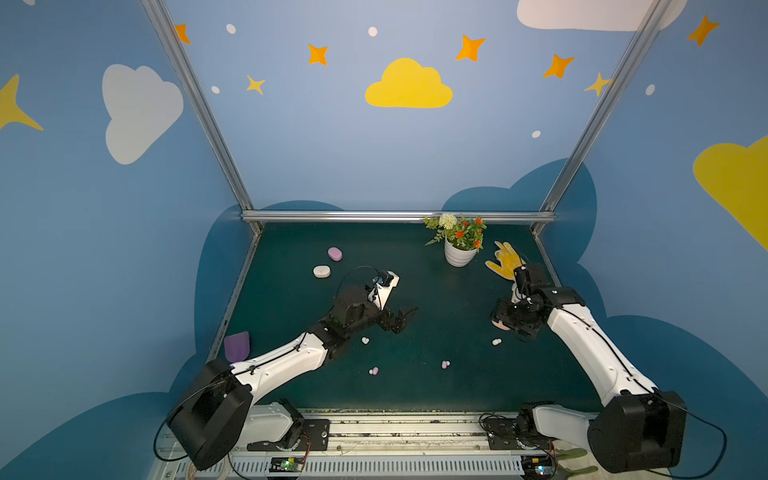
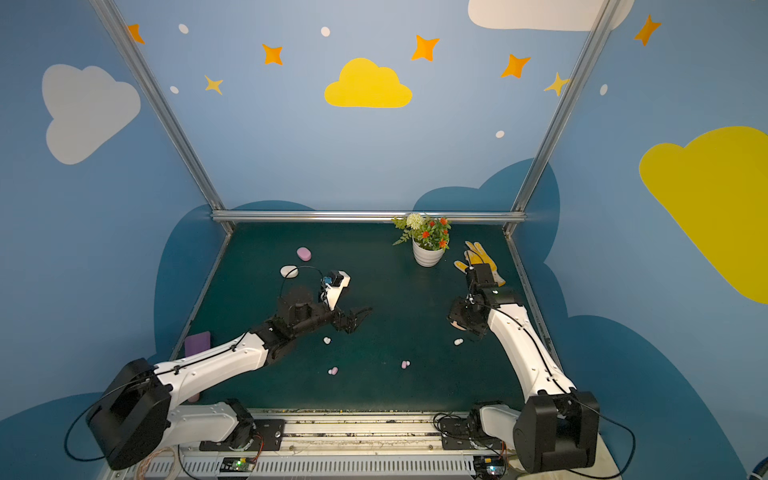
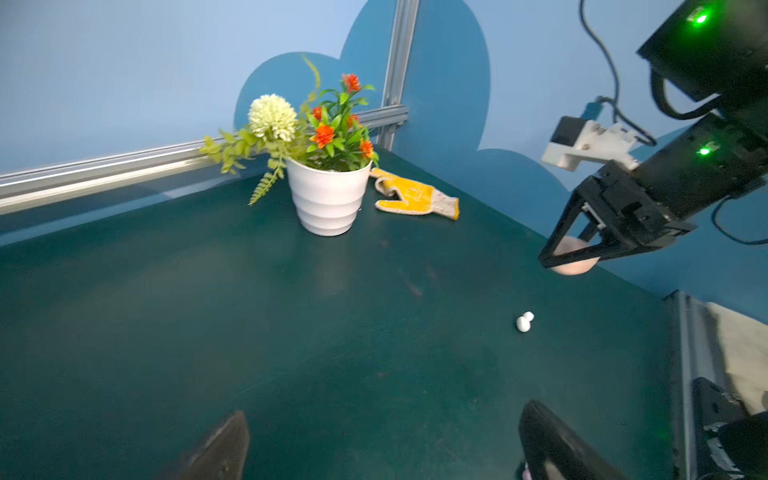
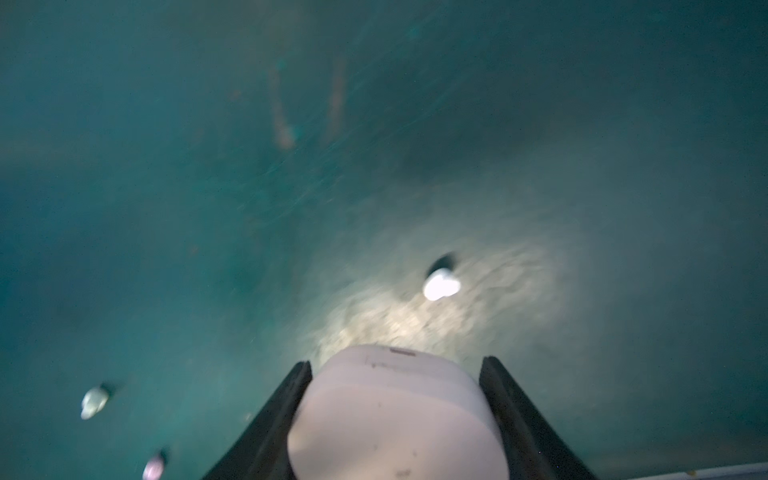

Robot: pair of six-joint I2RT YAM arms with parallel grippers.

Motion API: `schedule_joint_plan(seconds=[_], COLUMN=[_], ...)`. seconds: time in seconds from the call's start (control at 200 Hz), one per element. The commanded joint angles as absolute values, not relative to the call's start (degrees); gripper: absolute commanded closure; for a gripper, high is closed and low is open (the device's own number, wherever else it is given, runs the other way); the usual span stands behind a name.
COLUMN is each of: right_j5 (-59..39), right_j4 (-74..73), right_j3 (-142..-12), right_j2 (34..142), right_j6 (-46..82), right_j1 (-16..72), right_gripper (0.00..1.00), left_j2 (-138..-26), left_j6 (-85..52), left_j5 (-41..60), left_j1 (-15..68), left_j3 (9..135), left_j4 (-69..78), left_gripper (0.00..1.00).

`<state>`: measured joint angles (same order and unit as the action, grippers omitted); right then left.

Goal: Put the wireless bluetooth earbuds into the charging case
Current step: 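Carry the closed case with the right gripper and lower it onto the table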

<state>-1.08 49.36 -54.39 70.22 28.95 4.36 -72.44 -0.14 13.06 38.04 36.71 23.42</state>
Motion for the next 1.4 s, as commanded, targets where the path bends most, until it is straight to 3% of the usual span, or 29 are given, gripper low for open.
schedule_joint_plan(seconds=[0.0, 0.265, 0.556, 1.041, 1.282, 1.397], right_j5=[0.9, 1.8, 5.3, 3.4, 2.3, 2.0], right_j4=[43.7, 38.6, 35.1, 33.4, 33.3, 33.6], right_j3=[-51.8, -49.1, -47.9, -47.4, -47.1, -47.0], right_j2=[71.2, 76.5, 82.1, 88.6, 90.8, 90.7], right_j6=[27.0, 25.6, 23.9, 24.0, 24.3, 24.2], right_j1=[-0.6, -10.5, -14.8, -16.5, -16.6, -16.5], right_gripper=[0.52, 0.52, 0.51, 0.50, 0.46, 0.39], left_j2=[-70.6, -69.0, -69.3, -71.8, -72.0, -71.6], left_j6=[1.1, -0.2, -2.1, -3.9, -3.7, -3.2], left_j5=[8.7, 0.6, -0.4, -0.4, -1.0, -1.3], left_j1=[36.8, 36.7, 36.5, 36.4, 35.9, 35.9], left_j3=[35.7, 34.6, 36.5, 38.9, 39.2, 38.4], left_j4=[20.0, 19.0, 14.5, 11.0, 11.2, 12.3], left_gripper=[0.00, 0.00, 0.00, 0.00, 0.00, 0.00])
